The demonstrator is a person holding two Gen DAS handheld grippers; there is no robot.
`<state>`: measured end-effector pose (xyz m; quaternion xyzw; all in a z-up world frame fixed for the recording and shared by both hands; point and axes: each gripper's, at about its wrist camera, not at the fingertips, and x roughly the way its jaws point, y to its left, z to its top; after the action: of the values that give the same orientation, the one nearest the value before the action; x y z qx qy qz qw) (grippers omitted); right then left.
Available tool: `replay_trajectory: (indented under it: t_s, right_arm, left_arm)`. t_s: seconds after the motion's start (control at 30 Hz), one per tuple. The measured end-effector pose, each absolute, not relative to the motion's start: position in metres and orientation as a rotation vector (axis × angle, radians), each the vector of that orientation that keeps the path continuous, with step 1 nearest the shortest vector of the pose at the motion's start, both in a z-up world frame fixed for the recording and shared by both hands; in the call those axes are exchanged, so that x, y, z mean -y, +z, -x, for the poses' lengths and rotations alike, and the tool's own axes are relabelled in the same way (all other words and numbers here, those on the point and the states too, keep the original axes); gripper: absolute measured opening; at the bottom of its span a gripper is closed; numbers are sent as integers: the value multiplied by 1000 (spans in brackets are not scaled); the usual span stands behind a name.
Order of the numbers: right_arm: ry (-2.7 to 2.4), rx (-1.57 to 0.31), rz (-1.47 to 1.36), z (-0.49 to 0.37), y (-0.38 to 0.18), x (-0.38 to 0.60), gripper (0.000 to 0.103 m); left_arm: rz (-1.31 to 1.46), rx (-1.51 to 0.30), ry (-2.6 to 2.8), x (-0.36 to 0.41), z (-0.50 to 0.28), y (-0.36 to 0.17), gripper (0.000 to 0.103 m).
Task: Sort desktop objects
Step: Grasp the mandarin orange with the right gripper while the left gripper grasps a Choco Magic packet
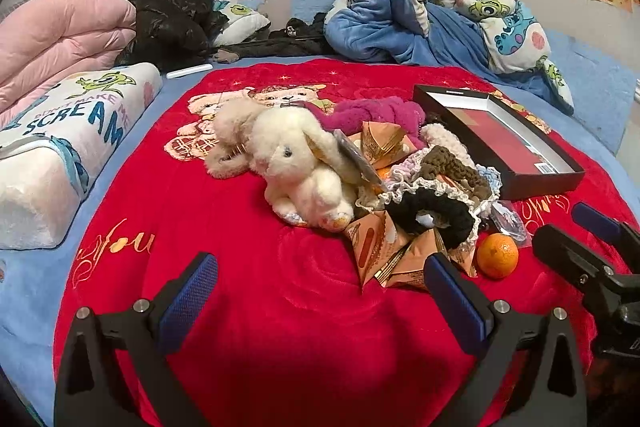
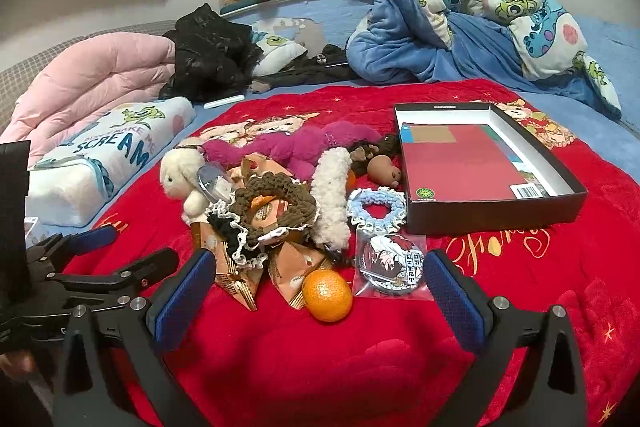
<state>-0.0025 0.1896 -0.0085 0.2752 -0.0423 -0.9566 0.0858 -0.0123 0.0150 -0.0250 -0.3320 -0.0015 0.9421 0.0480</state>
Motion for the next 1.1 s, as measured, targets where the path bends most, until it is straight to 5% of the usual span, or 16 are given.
replay_trajectory:
  t_s: [0.23,0.83,1.1]
  right_arm:
    - [-2769,189,-807,3,-11,-192,103]
    - [-2729,157,-965,22,-30,-188,77]
    - [-2727,153,-987,22,-32,-187,74]
  left_arm:
    - [1032,12,2869,-14,16,-29,103]
    - [1087,1,2834,-17,37,-46,103]
    - [1088,9,2820,-17,38,-48,103]
